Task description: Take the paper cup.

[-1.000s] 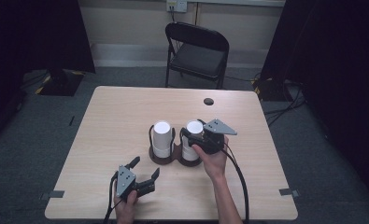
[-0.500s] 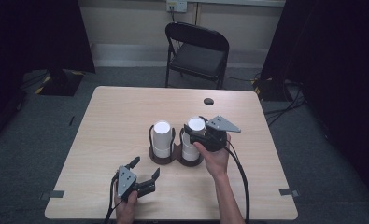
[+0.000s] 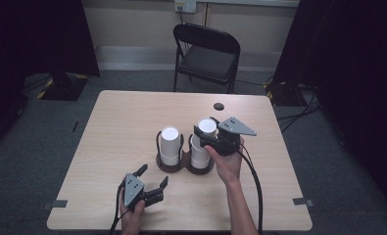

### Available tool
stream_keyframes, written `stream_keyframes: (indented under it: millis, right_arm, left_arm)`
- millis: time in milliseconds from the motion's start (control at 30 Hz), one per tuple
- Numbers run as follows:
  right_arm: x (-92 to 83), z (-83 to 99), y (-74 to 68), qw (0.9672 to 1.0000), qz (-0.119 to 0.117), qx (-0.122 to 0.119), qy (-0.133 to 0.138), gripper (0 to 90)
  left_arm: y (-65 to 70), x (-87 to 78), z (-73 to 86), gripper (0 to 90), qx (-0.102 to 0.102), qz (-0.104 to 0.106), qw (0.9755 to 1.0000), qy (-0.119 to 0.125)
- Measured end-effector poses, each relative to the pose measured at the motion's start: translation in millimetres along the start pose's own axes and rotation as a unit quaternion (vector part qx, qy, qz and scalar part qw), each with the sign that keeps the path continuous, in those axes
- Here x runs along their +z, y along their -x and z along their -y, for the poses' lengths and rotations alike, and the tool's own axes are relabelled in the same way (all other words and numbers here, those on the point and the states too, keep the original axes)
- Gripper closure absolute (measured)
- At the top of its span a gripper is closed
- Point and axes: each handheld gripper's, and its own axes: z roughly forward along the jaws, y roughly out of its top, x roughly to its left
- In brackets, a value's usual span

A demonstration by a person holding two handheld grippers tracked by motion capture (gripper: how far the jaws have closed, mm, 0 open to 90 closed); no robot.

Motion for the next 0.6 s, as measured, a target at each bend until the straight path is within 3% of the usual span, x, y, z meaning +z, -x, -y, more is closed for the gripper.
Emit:
stream_keyframes:
  millis: [433,600]
  right_arm:
    - [-1.6,-5.2,1.7,1.0000,-0.001,0.009,0.004,33.7]
    - [-2.0,-8.9,3.3,0.9999,-0.002,0.012,0.009,33.7]
  left_arm:
    - [0.6,0.8,-0.4,16.3,0.000,-0.008,1.0000,-0.005]
    - [-0.4,-1.0,0.4,16.3,-0.005,-0.008,0.9999,0.006]
